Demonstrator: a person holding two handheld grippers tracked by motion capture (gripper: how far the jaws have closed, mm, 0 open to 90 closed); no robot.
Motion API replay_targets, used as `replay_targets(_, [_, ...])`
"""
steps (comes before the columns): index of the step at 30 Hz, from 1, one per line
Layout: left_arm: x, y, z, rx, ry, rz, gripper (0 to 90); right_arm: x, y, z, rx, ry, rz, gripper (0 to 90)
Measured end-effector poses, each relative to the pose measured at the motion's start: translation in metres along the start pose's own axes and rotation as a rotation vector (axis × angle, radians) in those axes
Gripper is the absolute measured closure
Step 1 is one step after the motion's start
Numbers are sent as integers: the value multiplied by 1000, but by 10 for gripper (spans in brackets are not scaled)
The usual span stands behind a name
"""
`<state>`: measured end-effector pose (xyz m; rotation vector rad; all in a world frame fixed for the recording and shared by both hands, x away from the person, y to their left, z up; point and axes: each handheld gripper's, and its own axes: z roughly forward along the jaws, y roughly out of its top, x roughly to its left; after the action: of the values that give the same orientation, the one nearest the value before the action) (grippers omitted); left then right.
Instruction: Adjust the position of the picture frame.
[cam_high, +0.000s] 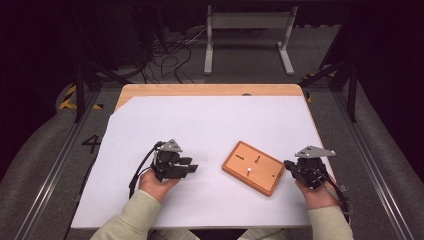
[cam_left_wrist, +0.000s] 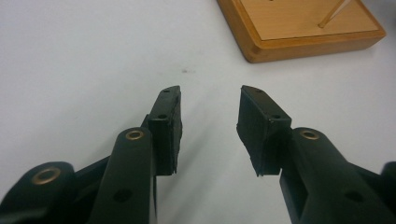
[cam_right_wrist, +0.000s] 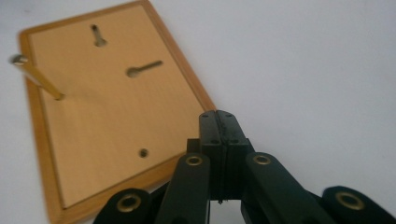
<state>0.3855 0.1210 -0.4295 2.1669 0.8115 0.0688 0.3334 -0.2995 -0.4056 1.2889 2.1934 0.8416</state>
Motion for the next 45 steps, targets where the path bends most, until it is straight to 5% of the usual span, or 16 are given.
replay_targets(5, [5,-2,-4,-4,25,-1,575,-15,-9,12,61,-28,60,900])
replay_targets(18, [6,-6,-7,2,31,1,551,-11,-10,33,169,-43,63,900])
replay_targets(26, [9,-10,-9,13,47,-4,562,-6,5,48,155,-29,41,900])
replay_targets(36, [13,-14,-12,12,54,-22,573,20,42,86,130,18,-56,900])
replay_targets(45, [14,-16,-12,12,55,-31,575,39,58,102,117,47,-86,900])
